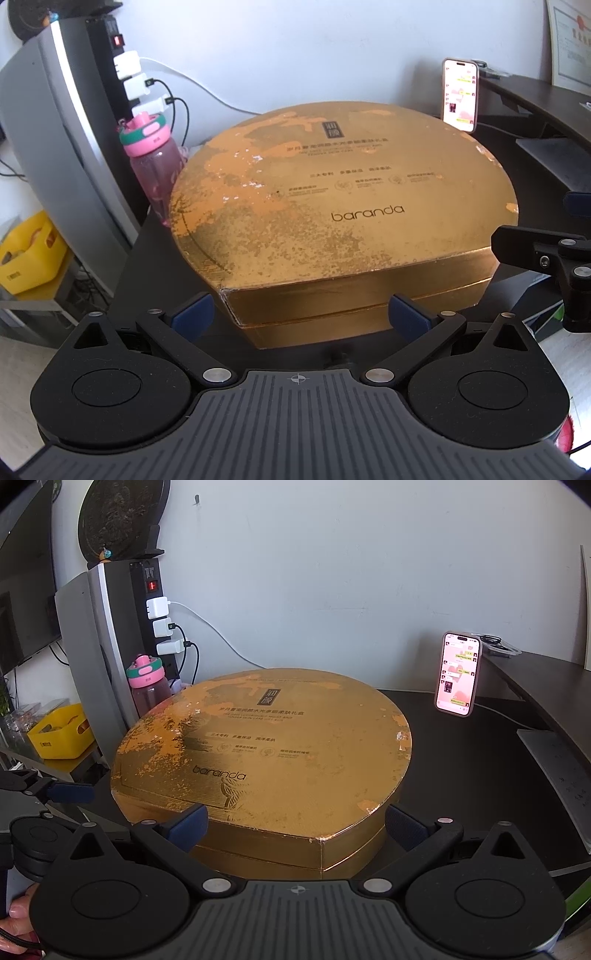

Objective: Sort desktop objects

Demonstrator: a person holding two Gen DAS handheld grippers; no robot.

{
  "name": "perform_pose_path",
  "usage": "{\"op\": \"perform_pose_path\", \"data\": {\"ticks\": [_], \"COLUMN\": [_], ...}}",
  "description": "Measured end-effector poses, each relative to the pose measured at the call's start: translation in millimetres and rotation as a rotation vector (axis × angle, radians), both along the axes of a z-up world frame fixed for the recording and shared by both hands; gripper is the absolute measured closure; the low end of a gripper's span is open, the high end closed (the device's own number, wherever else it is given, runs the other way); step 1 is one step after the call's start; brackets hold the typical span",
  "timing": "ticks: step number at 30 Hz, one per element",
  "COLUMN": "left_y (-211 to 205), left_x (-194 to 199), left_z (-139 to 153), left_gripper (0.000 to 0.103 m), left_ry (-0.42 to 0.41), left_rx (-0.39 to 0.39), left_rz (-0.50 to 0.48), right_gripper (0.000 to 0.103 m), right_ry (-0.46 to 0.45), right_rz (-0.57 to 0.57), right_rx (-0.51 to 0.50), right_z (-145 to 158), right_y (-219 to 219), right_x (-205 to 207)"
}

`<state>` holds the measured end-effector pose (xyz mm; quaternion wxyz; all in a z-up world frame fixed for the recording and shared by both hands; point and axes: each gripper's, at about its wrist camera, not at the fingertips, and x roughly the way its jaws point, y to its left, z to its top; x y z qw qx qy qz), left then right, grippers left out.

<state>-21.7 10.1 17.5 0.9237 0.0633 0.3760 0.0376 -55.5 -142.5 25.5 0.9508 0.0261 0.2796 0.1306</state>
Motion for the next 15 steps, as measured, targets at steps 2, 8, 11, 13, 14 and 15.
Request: {"op": "perform_pose_path", "data": {"ticks": [2,8,11,13,14,15], "left_y": [0.1,-0.4,-1.7,-1.7,-1.7,-1.6], "left_x": [0.3,0.8,0.4,0.8,0.9,1.0], "left_z": [-0.1,-0.3,-0.6,-0.8,-0.7,-0.6], "left_gripper": [0.000,0.000,0.000,0.000,0.000,0.000], "left_ry": [0.001,0.003,0.005,0.007,0.007,0.007], "left_rx": [0.001,0.003,0.002,0.002,0.002,0.003], "left_rz": [-0.001,-0.003,-0.005,-0.004,-0.005,-0.005], "right_gripper": [0.001,0.001,0.001,0.001,0.001,0.001], "right_ry": [0.000,0.000,0.001,0.002,0.002,0.002], "right_rz": [-0.001,0.001,0.000,-0.001,-0.002,-0.002], "right_rx": [0.000,-0.001,-0.001,0.000,0.000,0.001], "right_z": [-0.1,0.1,-0.1,-0.1,-0.1,-0.1], "right_y": [-0.1,1.4,1.9,1.9,2.0,2.1], "right_x": [-0.2,-0.3,-0.3,-0.2,-0.2,-0.3]}}
